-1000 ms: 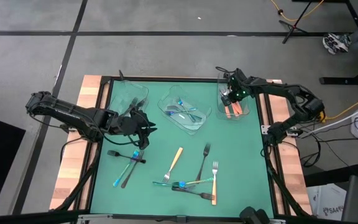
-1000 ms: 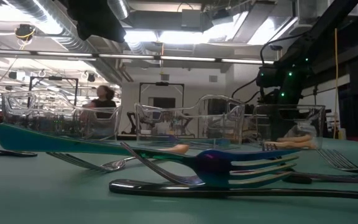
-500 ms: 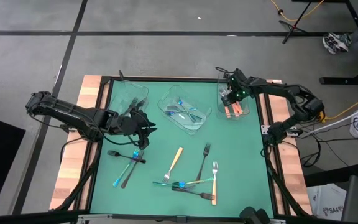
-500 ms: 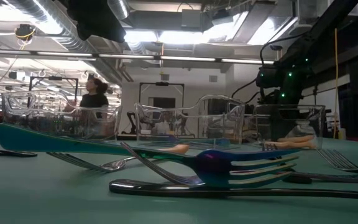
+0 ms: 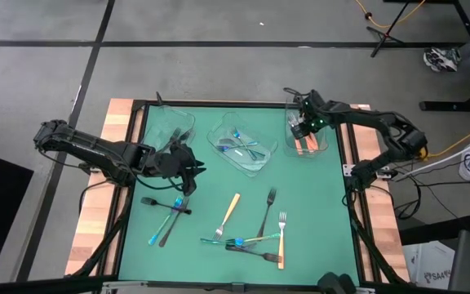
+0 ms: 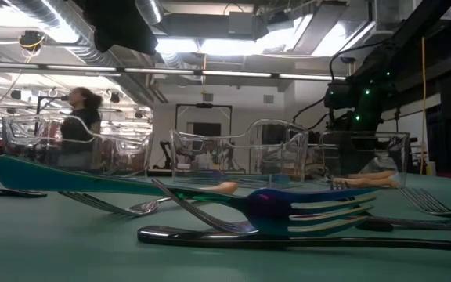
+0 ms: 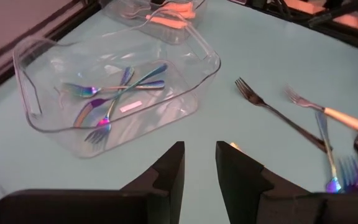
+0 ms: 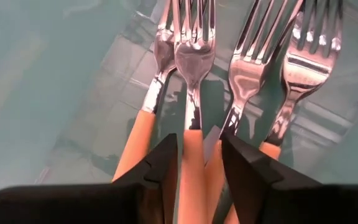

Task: Sort silverware by color (type)
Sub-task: Put the black fork into the left transparent bin

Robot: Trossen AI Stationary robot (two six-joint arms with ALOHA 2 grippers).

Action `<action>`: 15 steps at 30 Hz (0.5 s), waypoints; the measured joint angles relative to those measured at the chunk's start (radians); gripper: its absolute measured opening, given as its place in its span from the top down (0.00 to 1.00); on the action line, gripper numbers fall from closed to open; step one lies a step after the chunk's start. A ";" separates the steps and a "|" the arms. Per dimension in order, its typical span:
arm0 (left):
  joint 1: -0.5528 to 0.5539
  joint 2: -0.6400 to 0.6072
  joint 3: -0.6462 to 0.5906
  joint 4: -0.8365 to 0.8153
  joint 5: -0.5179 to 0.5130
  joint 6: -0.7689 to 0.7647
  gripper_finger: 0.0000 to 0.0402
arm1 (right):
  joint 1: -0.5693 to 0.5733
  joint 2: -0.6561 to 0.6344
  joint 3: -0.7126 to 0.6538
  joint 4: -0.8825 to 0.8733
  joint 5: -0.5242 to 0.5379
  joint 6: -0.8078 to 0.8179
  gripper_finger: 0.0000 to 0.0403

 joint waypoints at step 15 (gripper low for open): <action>-0.096 0.000 0.000 -0.210 0.038 -0.686 0.79 | 0.001 -0.290 0.001 -0.004 -0.055 -0.001 0.71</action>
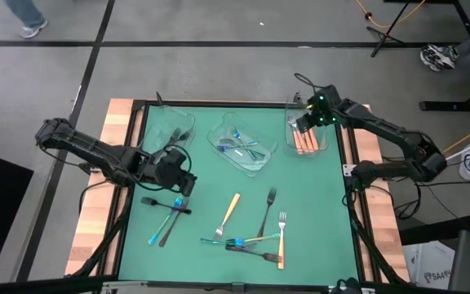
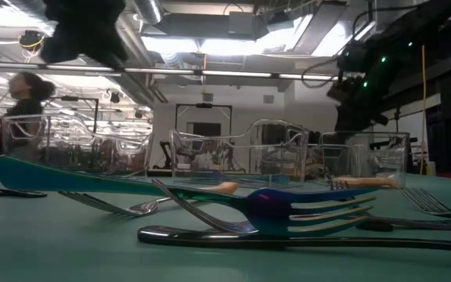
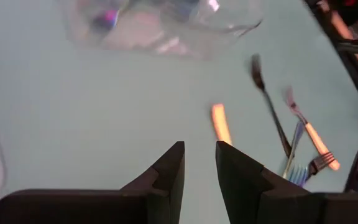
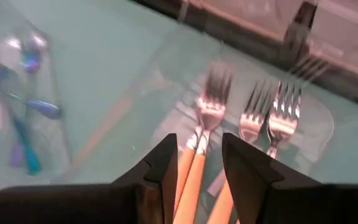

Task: Sort silverware by color (type)
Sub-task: Put the black fork into the left transparent bin

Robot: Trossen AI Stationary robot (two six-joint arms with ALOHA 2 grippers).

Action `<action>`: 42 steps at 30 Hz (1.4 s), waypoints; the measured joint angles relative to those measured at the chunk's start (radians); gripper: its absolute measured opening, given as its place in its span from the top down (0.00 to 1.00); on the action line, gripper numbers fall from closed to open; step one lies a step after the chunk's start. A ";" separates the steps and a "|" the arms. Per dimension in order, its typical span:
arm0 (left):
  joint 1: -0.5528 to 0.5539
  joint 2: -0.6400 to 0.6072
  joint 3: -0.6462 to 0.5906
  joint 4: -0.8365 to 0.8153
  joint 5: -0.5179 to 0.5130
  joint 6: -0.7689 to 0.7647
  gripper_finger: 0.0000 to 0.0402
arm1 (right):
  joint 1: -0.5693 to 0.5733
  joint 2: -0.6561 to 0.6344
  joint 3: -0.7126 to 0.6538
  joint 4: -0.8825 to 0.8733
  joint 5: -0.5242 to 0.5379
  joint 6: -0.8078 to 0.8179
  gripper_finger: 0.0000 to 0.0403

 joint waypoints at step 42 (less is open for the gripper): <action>-0.222 0.386 0.000 -0.360 0.409 -1.134 0.79 | 0.696 -0.159 0.002 0.014 0.263 -0.001 0.71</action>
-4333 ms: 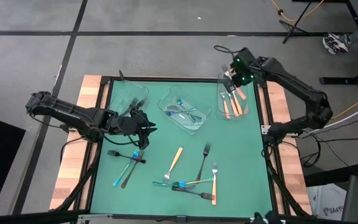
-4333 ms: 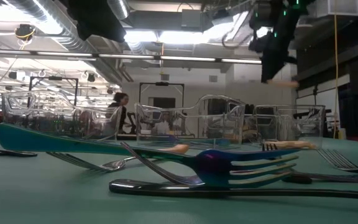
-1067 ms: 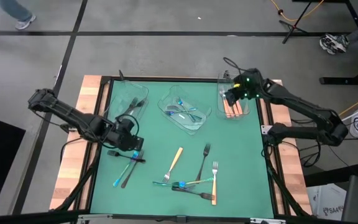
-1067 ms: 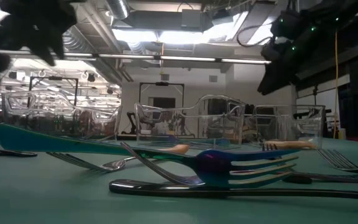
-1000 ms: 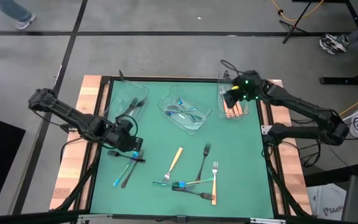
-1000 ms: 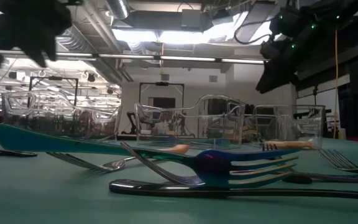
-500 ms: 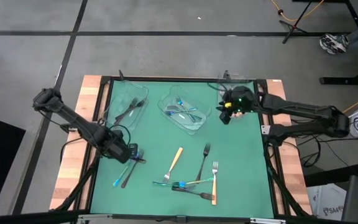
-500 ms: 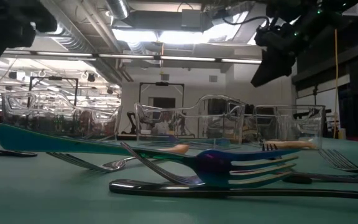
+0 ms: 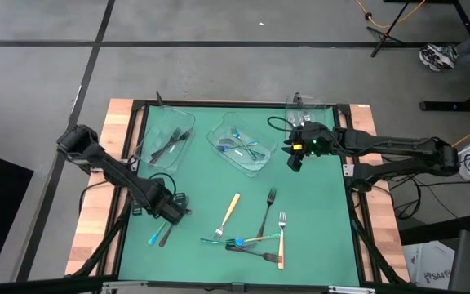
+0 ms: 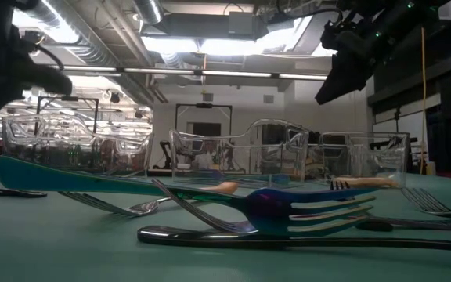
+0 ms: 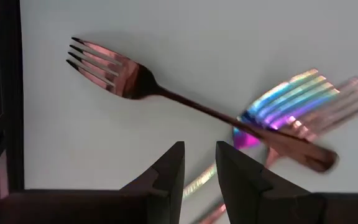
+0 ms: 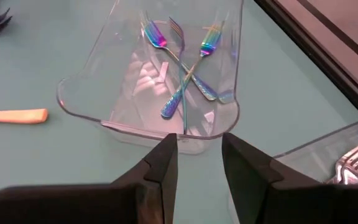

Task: Sort silverware by color (type)
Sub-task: Put the black fork into the left transparent bin

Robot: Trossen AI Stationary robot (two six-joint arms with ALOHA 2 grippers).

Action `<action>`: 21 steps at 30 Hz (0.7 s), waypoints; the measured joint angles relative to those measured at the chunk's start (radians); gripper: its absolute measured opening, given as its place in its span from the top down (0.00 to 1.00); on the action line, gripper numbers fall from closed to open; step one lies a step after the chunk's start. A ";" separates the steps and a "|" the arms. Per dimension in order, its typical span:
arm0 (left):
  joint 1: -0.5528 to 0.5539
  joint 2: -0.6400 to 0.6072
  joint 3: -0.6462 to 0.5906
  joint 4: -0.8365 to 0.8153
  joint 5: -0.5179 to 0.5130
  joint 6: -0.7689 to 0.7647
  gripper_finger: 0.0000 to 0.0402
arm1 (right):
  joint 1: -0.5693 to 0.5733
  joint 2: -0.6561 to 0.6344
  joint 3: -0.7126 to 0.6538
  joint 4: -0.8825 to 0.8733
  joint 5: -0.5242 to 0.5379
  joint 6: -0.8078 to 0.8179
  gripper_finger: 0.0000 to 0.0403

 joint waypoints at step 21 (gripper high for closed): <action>0.049 0.131 0.000 0.045 -0.032 -0.045 0.79 | -0.001 0.000 0.000 -0.001 0.011 0.000 0.71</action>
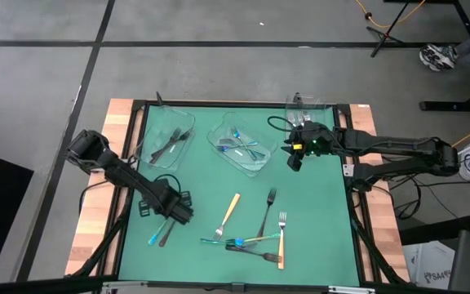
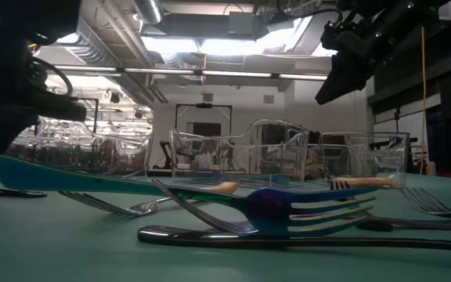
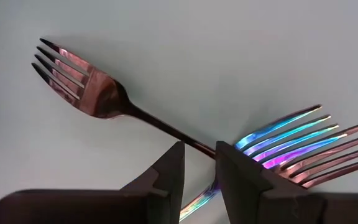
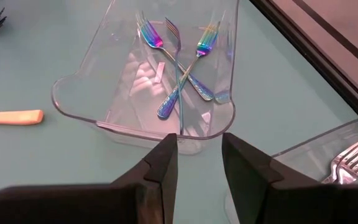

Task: Sort silverware by color (type)
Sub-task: Put the black fork into the left transparent bin

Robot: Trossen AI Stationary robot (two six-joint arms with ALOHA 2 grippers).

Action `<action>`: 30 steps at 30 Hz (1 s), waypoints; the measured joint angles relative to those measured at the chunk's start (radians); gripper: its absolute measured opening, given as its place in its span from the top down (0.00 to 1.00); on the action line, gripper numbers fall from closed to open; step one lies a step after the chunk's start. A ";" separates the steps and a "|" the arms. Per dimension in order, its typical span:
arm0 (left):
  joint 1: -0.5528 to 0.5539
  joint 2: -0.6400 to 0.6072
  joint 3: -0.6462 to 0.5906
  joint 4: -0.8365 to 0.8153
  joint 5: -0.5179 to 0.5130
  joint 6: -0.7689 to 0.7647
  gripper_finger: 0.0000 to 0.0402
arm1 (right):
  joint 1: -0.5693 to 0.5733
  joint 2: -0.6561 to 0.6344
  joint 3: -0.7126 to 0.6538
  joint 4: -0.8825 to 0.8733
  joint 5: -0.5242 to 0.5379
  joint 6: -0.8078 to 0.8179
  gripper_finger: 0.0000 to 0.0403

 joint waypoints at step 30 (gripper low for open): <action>0.026 0.068 0.004 0.011 0.088 -0.017 0.79 | 0.000 0.000 0.000 -0.011 0.000 0.000 0.71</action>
